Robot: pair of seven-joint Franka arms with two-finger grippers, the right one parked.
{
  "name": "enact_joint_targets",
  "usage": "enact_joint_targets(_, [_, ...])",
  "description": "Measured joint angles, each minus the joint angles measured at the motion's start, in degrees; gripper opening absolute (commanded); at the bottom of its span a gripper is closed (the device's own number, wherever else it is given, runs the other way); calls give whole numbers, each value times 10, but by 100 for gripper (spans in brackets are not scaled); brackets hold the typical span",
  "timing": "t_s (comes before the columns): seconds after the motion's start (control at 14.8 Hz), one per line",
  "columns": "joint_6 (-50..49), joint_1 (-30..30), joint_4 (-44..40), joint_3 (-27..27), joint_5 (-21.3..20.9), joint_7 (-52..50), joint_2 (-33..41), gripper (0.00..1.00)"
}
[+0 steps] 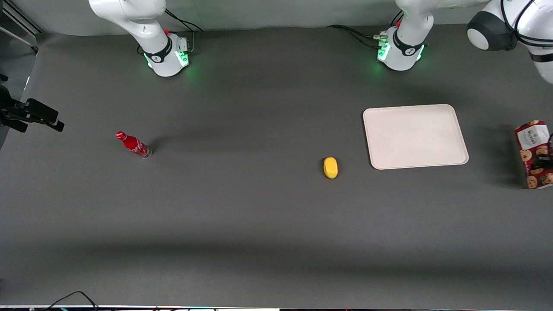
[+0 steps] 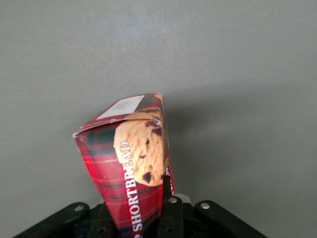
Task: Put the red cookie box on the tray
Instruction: 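Lift the cookie box with the left gripper and carry it toward the tray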
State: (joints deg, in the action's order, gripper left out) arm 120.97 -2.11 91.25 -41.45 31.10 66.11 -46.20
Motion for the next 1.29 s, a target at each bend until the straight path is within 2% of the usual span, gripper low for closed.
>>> enact_joint_targets(0.2, [-129,10,-82,-48,0,-13,13,0])
enact_joint_targets(0.34, [-218,13,-144,-69,-18,-50,30,0])
enact_joint_targets(0.61, [-384,35,-250,-62,-116,-192,90,0])
enact_joint_targets(0.81, [-486,43,-294,14,-211,-299,165,0])
enact_joint_targets(1.02, [-506,43,-257,121,-295,-374,259,0])
enact_joint_targets(1.15, [-442,42,-148,173,-325,-415,334,0])
enact_joint_targets(1.29, [-356,40,-15,193,-343,-430,391,0])
